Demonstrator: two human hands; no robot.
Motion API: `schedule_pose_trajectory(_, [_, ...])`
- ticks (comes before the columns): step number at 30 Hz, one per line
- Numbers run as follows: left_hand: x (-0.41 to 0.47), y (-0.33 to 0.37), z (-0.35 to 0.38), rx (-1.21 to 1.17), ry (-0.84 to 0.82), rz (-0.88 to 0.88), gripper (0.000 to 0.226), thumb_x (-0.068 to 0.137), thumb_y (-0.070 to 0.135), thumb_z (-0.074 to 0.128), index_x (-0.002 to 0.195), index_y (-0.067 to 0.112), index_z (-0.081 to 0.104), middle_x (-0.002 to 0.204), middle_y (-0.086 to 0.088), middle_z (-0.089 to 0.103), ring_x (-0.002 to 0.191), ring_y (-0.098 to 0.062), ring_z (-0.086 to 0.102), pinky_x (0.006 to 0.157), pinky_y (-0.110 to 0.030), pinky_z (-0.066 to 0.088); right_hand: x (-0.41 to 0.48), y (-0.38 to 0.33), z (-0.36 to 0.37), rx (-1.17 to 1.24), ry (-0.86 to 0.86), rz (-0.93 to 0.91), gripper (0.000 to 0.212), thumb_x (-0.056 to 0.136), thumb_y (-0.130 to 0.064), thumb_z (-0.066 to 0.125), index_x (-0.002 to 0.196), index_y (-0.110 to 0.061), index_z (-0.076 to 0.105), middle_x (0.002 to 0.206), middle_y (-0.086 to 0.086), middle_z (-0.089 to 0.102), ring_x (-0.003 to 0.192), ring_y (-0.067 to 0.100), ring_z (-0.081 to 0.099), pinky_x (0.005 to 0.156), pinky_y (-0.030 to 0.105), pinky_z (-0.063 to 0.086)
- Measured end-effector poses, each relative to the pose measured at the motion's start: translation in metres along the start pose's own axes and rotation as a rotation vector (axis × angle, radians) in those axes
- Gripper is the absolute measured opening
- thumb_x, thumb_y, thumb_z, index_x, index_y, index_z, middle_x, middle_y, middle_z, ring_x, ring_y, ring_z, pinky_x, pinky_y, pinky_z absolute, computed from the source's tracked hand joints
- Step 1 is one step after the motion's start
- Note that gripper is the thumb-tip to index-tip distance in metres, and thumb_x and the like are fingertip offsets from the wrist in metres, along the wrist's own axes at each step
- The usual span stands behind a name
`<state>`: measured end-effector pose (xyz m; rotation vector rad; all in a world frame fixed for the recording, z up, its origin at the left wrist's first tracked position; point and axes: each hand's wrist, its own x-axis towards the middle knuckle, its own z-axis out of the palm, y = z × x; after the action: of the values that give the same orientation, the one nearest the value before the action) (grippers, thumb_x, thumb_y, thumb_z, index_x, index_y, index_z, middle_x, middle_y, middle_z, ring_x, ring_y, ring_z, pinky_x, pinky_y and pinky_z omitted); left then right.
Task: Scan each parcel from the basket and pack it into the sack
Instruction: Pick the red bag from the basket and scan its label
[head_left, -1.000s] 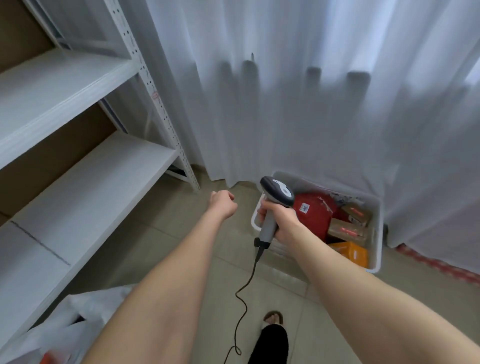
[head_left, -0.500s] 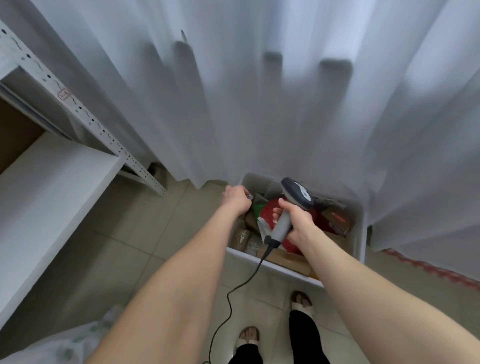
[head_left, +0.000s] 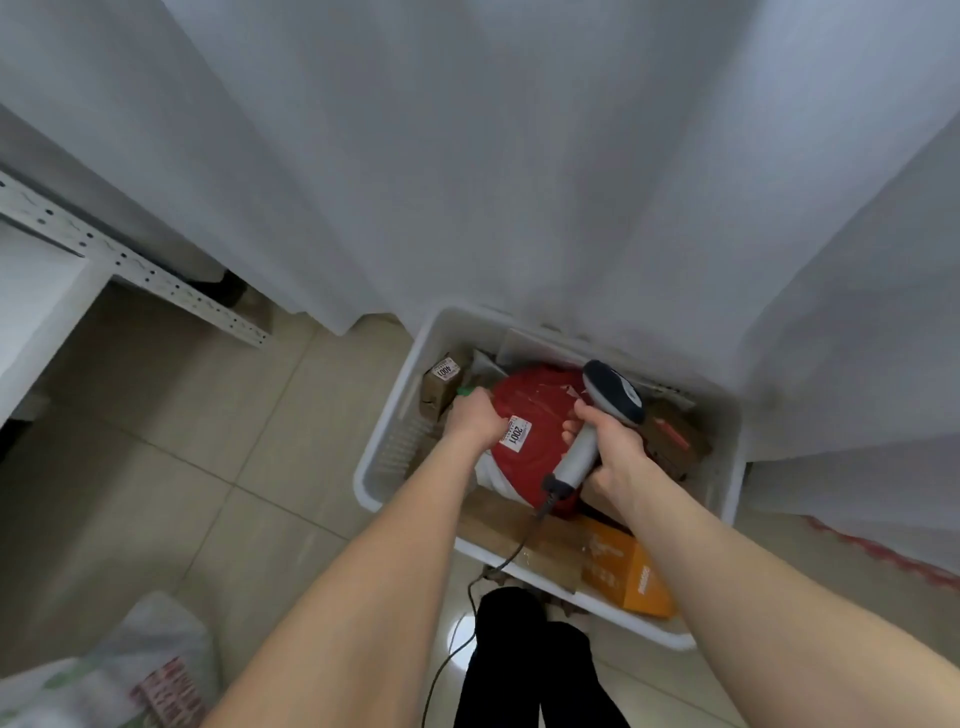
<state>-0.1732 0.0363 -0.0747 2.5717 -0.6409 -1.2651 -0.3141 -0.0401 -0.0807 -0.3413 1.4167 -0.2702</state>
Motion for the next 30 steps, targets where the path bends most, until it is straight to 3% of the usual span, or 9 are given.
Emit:
schedule_pose_trajectory(8, [0.115, -0.038, 0.069, -0.001, 0.023, -0.137, 0.1, 0.071, 0.039, 0.08, 0.144, 0.005, 0.022, 0.137, -0.019, 0.046, 0.123, -0.035, 0.049, 0.101, -0.043, 0.045, 0.12, 0.023, -0.008, -0.033, 0.03, 0.067, 0.031, 0.079, -0.016, 0.079, 0.107, -0.006, 0.069, 0.074, 0.006, 0.07, 0.068, 0.017, 0.067, 0.078, 0.038, 0.057])
schedule_pose_trajectory(10, [0.136, -0.045, 0.079, -0.007, 0.019, -0.159, 0.097, 0.071, 0.041, 0.08, 0.143, 0.007, 0.025, 0.135, -0.017, 0.049, 0.121, -0.034, 0.052, 0.097, -0.04, 0.047, 0.14, 0.03, -0.011, -0.046, 0.03, 0.081, 0.027, 0.08, -0.019, 0.078, 0.103, -0.008, 0.069, 0.074, 0.005, 0.07, 0.069, 0.017, 0.066, 0.076, 0.039, 0.056])
schedule_pose_trajectory(14, [0.15, -0.05, 0.09, 0.017, -0.043, -0.119, 0.059, 0.07, 0.043, 0.08, 0.113, 0.01, 0.056, 0.113, -0.01, 0.065, 0.1, -0.028, 0.063, 0.079, -0.032, 0.051, 0.152, 0.038, -0.012, -0.04, 0.02, 0.099, 0.02, 0.084, -0.021, 0.075, 0.098, -0.008, 0.067, 0.075, 0.006, 0.068, 0.068, 0.017, 0.065, 0.069, 0.037, 0.057])
schedule_pose_trajectory(16, [0.147, -0.049, 0.092, -0.005, -0.144, -0.125, 0.058, 0.07, 0.039, 0.082, 0.114, 0.009, 0.06, 0.114, -0.009, 0.066, 0.099, -0.026, 0.063, 0.075, -0.029, 0.048, 0.145, 0.037, -0.009, -0.041, 0.023, 0.096, 0.02, 0.084, -0.019, 0.075, 0.098, -0.007, 0.066, 0.074, 0.006, 0.067, 0.066, 0.017, 0.063, 0.067, 0.036, 0.056])
schedule_pose_trajectory(19, [0.131, -0.043, 0.095, -0.026, -0.24, -0.196, 0.07, 0.07, 0.036, 0.083, 0.125, 0.005, 0.054, 0.127, -0.011, 0.059, 0.114, -0.027, 0.057, 0.09, -0.035, 0.05, 0.124, 0.031, -0.003, -0.064, 0.004, 0.082, 0.026, 0.084, -0.017, 0.074, 0.105, -0.005, 0.065, 0.075, 0.007, 0.067, 0.066, 0.017, 0.062, 0.068, 0.036, 0.054])
schedule_pose_trajectory(23, [0.125, -0.043, 0.091, 0.069, -0.007, -0.257, 0.093, 0.07, 0.046, 0.08, 0.142, 0.012, 0.032, 0.146, -0.019, 0.03, 0.136, -0.034, 0.027, 0.108, -0.044, 0.032, 0.112, 0.024, -0.003, -0.095, -0.004, 0.063, 0.027, 0.084, -0.017, 0.074, 0.106, -0.005, 0.065, 0.076, 0.006, 0.066, 0.068, 0.017, 0.062, 0.071, 0.038, 0.053])
schedule_pose_trajectory(25, [0.135, -0.045, 0.086, 0.016, 0.052, -0.267, 0.099, 0.069, 0.046, 0.081, 0.144, 0.01, 0.027, 0.146, -0.02, 0.03, 0.136, -0.036, 0.029, 0.109, -0.045, 0.033, 0.122, 0.022, -0.002, -0.097, -0.001, 0.043, 0.024, 0.085, -0.017, 0.073, 0.105, -0.006, 0.064, 0.076, 0.006, 0.064, 0.068, 0.017, 0.061, 0.069, 0.038, 0.052])
schedule_pose_trajectory(28, [0.153, -0.052, 0.089, -0.071, 0.001, -0.19, 0.064, 0.071, 0.04, 0.081, 0.117, 0.009, 0.05, 0.12, -0.012, 0.058, 0.104, -0.026, 0.057, 0.083, -0.032, 0.048, 0.145, 0.031, 0.002, -0.11, 0.005, 0.058, 0.024, 0.086, -0.019, 0.072, 0.105, -0.008, 0.062, 0.075, 0.006, 0.062, 0.066, 0.016, 0.061, 0.066, 0.036, 0.053])
schedule_pose_trajectory(30, [0.157, -0.055, 0.095, -0.153, 0.036, -0.15, 0.047, 0.07, 0.04, 0.082, 0.093, 0.015, 0.049, 0.091, -0.002, 0.061, 0.079, -0.019, 0.055, 0.059, -0.026, 0.041, 0.156, 0.042, 0.004, -0.115, -0.009, 0.083, 0.021, 0.086, -0.018, 0.072, 0.102, -0.009, 0.062, 0.075, 0.006, 0.061, 0.066, 0.017, 0.06, 0.072, 0.038, 0.054])
